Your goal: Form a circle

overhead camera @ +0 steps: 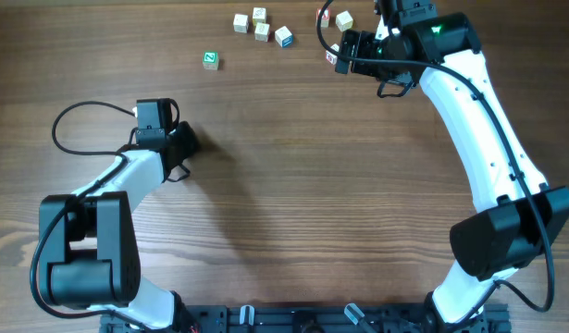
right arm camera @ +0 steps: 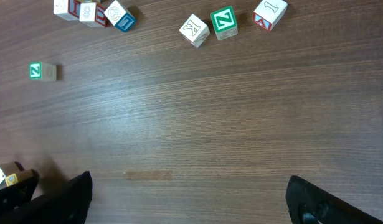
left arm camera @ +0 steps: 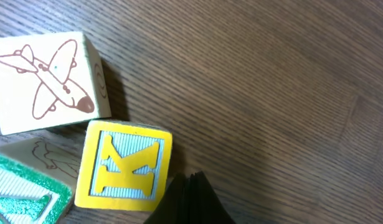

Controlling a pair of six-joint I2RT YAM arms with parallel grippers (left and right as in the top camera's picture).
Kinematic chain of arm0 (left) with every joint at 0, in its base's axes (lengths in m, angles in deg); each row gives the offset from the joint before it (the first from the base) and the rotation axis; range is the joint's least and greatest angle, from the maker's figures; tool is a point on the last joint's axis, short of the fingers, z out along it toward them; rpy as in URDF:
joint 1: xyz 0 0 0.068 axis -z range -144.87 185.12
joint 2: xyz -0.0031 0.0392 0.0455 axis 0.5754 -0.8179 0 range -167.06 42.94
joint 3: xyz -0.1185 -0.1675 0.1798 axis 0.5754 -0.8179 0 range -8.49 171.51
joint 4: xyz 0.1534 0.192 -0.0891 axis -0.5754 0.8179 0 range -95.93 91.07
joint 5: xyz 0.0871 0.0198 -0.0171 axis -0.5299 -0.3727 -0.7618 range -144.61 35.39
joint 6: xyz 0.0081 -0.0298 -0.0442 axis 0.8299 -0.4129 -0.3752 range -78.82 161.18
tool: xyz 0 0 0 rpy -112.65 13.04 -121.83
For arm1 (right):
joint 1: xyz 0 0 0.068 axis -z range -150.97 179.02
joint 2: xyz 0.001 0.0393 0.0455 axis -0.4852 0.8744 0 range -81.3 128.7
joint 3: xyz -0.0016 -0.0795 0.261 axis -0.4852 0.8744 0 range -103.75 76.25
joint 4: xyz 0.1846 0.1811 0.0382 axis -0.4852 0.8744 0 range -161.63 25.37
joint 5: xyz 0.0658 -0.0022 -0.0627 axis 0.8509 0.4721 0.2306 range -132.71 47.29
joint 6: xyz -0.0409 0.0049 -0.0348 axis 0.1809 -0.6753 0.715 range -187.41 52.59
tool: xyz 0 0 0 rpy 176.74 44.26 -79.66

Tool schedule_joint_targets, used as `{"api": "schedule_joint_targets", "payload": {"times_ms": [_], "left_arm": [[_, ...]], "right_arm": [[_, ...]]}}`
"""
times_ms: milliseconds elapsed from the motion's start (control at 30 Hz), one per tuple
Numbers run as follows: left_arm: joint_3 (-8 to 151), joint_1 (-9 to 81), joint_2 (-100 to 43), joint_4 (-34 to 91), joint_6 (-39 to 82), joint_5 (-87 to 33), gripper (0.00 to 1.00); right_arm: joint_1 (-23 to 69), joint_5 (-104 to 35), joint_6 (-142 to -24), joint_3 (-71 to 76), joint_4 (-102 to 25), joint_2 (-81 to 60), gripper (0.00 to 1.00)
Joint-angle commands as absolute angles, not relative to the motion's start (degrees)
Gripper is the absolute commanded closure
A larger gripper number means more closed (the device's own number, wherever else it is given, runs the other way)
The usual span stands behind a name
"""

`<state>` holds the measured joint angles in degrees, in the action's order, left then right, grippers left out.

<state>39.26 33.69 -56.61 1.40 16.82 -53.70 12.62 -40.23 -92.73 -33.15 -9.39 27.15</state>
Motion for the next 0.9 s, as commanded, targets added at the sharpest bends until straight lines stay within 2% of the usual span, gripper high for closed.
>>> {"api": "schedule_joint_targets", "payload": {"times_ms": [0, 133, 400, 867], "left_arm": [[39.15, 33.89, -57.13, 1.64, 16.71, -55.19, 0.96], [39.15, 33.89, -57.13, 1.62, 16.69, -55.12, 0.96], [39.17, 34.5, -56.57, -4.02, 16.69, -42.4, 0.95], [45.55, 34.48, -47.87, -10.53, 13.23, -45.26, 0.94]], "right_arm": [[12.51, -41.43, -93.03, -33.65, -9.48, 26.62, 0.0], [12.51, -41.43, -93.06, -33.65, -9.48, 26.62, 0.0], [12.51, -41.43, -93.03, -33.65, -9.48, 26.62, 0.01], [12.51, -41.43, -93.03, -33.65, -9.48, 26.62, 0.0]]}}
